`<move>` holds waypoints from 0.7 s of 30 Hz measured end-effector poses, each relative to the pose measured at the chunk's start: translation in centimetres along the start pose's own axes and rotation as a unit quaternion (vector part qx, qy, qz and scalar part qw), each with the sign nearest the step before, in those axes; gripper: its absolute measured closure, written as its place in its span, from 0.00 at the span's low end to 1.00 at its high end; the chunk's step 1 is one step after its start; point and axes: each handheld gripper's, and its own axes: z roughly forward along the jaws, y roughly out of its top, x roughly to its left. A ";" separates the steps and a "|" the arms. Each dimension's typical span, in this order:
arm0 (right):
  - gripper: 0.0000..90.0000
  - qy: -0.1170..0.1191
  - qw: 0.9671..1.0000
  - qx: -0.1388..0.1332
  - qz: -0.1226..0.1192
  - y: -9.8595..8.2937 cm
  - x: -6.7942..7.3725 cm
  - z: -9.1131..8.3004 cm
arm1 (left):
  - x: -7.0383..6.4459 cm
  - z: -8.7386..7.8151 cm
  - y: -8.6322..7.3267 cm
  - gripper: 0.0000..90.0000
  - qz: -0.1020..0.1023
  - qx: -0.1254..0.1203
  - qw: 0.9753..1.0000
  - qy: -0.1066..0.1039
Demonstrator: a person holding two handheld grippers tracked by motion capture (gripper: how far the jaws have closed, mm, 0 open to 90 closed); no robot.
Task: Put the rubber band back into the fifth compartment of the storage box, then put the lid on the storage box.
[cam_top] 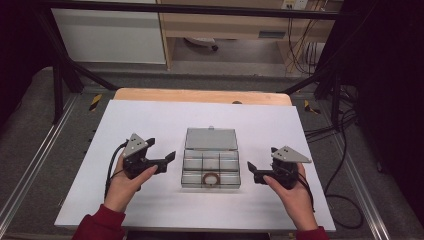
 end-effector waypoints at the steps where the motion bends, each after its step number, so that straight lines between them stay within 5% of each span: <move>1: 0.05 0.004 1.000 0.001 0.000 0.4 0.0 0.2 | 0.1 0.0 0.2 0.10 0.002 0.001 1.000 0.001; 10: 0.06 0.029 1.000 0.004 -0.007 3.3 -0.3 1.9 | 0.7 1.2 2.1 0.10 0.027 0.009 1.000 0.005; 16: 0.07 0.013 1.000 0.006 -0.014 4.7 -1.7 2.8 | 1.4 2.1 3.0 0.11 0.035 0.003 0.999 0.013; 18: 0.09 0.010 1.000 0.007 -0.014 5.1 -2.2 3.1 | 1.7 2.4 2.9 0.23 0.038 -0.001 0.999 0.009; 21: 0.17 0.012 1.000 0.011 -0.017 5.3 -2.6 3.7 | 2.1 3.1 2.8 0.21 0.028 0.005 1.000 0.009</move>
